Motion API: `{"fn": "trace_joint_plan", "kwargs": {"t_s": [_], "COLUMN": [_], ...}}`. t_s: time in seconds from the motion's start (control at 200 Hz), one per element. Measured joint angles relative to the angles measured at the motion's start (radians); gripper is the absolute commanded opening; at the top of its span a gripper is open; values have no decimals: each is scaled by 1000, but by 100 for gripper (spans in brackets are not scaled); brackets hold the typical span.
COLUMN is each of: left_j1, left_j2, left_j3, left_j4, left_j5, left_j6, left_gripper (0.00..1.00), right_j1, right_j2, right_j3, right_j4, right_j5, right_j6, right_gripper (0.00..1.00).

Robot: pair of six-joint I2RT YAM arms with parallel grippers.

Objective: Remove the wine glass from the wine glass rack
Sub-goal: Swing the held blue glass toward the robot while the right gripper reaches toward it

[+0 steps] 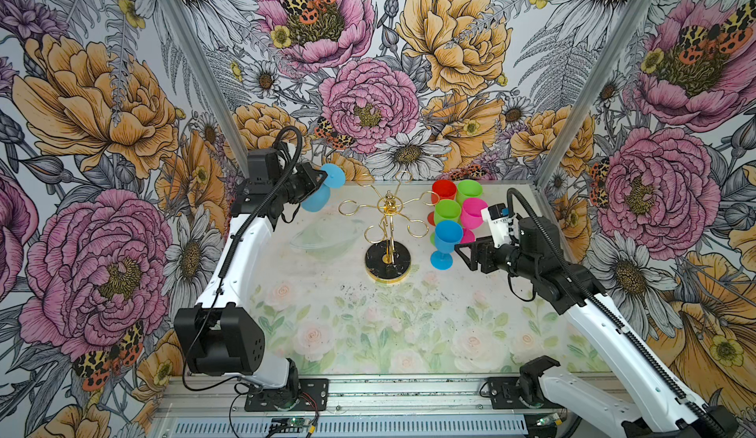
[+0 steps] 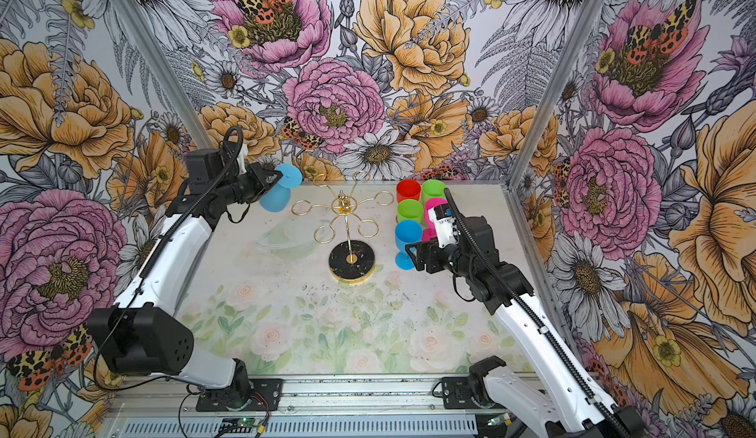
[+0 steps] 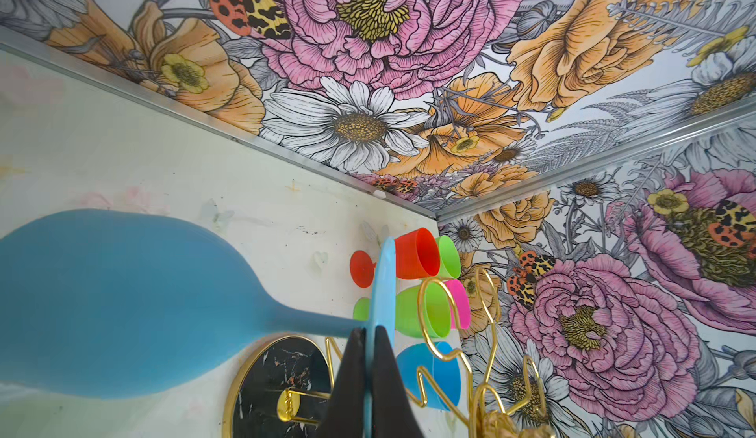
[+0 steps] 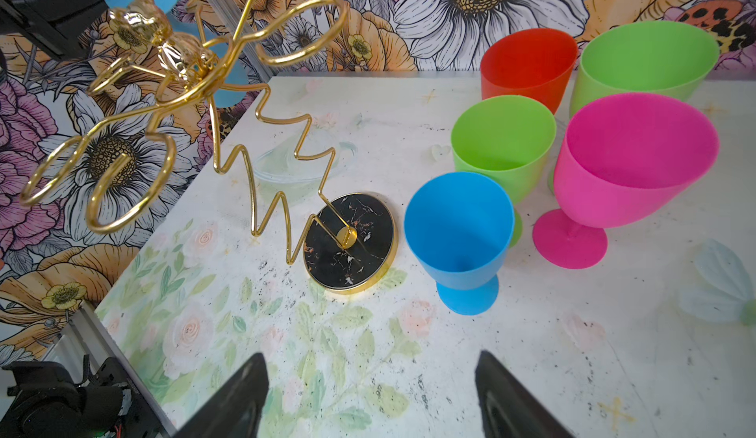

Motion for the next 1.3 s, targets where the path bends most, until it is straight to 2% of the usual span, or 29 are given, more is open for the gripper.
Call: {"fn": "trace_joint_plan", "kwargs": {"t_s": [0.255,0.575,0.741,0.876,1.096,1.296], "left_j1": [1,-29,-117,-200,-312,-491], "left_j2": [-198,-478,-618,-679,-697,-683], "left_j3": [-150,-342,-417,-464,-473,-472], "left_j4": [-146,-332,-406,-441,-457,-455], "left_j5": [-107,-121,-84,-18,116,160], "left_j6": [139,248,274,285,292,292], "left_gripper": [0,0,0,0,0,0], "right_j1": [0,0,0,0,0,0], "right_j2": [22,54,84,102,121,142], "right_j3": [0,4,16,24,27,27], "right_j4": [1,2,2,4,3,3], "right_j5": [29,67,78,82,82,75], "right_j6": [16,50,67,80,99,107], "right_gripper": [80,80,80,80,80,79]}}
